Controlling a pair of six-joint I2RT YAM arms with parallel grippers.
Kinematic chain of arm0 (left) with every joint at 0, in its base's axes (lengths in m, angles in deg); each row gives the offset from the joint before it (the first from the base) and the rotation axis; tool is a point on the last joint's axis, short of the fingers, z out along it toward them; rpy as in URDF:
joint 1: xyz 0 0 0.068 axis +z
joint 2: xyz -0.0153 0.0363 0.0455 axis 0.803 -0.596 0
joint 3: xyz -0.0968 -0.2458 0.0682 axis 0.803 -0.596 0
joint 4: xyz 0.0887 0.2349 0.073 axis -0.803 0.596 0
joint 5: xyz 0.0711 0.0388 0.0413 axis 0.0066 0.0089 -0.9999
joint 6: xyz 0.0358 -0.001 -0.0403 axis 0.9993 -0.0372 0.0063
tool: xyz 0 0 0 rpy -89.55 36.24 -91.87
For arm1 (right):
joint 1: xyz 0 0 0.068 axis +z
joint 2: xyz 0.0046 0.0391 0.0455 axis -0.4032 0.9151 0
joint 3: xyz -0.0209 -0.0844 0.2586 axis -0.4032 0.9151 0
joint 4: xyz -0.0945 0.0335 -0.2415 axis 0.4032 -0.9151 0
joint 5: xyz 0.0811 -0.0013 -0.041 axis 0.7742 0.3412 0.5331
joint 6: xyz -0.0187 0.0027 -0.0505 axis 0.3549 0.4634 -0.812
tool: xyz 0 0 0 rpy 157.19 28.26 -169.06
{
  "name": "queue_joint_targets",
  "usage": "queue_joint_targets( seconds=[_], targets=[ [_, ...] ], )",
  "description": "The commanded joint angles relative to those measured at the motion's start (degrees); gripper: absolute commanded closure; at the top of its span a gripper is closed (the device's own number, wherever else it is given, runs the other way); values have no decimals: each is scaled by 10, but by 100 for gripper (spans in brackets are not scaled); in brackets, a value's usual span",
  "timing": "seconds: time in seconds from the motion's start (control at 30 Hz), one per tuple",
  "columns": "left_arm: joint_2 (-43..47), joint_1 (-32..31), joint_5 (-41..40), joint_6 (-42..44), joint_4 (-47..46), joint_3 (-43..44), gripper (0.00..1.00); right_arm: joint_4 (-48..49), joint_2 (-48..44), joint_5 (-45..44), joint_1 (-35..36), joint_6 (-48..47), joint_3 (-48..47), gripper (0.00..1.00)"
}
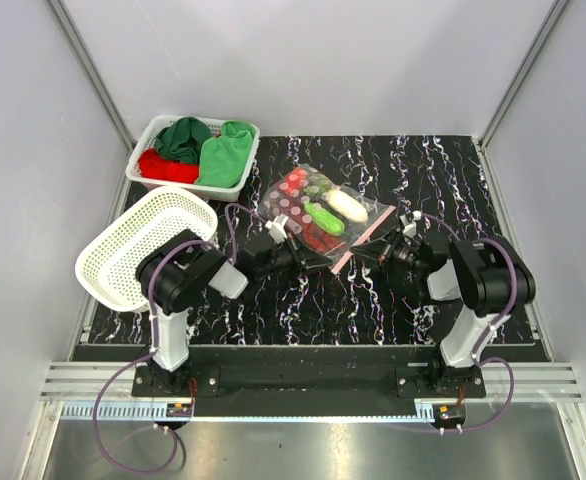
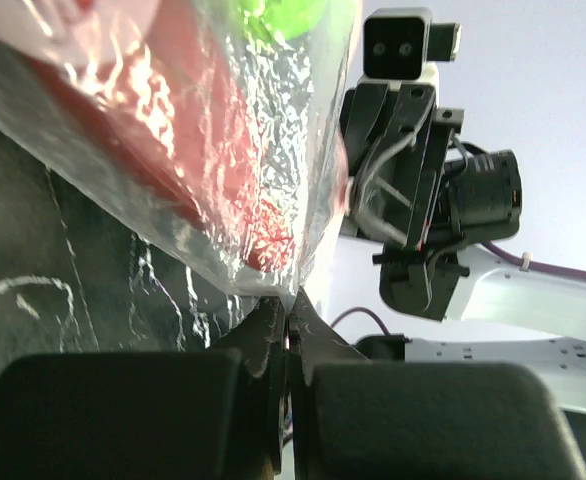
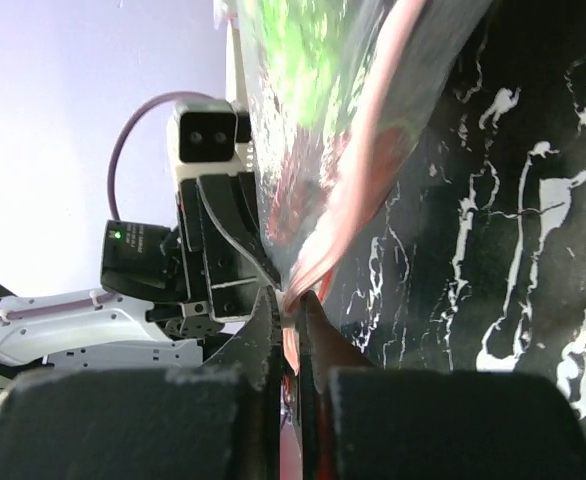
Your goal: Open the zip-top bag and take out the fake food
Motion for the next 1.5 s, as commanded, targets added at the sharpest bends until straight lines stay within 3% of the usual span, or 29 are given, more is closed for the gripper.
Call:
queue_joint_targets(
  seconds=[0.0,0.17,0.47,0.83,0.9,0.97,1.1,1.2,1.23,1.27,1.3,1.33,1.37,1.47],
  targets=[
    [47,24,9,14,-55,-46,100,-88,-85,-34,-38,-63,-5,100],
    [89,51,15,27,-54,-103,100,-225,-130,-39,-97,-102,-35,100],
    [164,75,26,58,-9,-146,100,-432,-159,-90,-136,-192,-145,100],
    [189,76,40,59,8,-131,100,-585,-125,-145,-182,-287,-242,100],
    [197,76,40,64,27,-128,100,-598,-124,-137,-183,-290,-252,89],
    [200,76,43,64,33,-120,100,-607,-128,-118,-181,-284,-244,63],
    [197,72,48,58,35,-99,100,-664,-180,-146,-161,-295,-218,36],
    [211,43,48,119,141,-39,100,-706,-240,-168,-160,-295,-201,30],
    [234,26,33,213,302,-7,100,-734,-252,-170,-160,-292,-190,29],
    [242,5,-30,272,399,41,95,-741,-263,-174,-160,-288,-183,28],
    [246,-46,-77,381,488,134,76,-748,-283,-177,-160,-289,-176,27],
    [240,-73,-125,427,610,182,65,-757,-291,-180,-160,-287,-162,27],
    [234,-98,-207,465,646,217,57,-764,-299,-183,-160,-283,-156,27],
    [177,-158,-295,570,706,315,42,-795,-315,-213,-160,-267,-139,28]
  ],
)
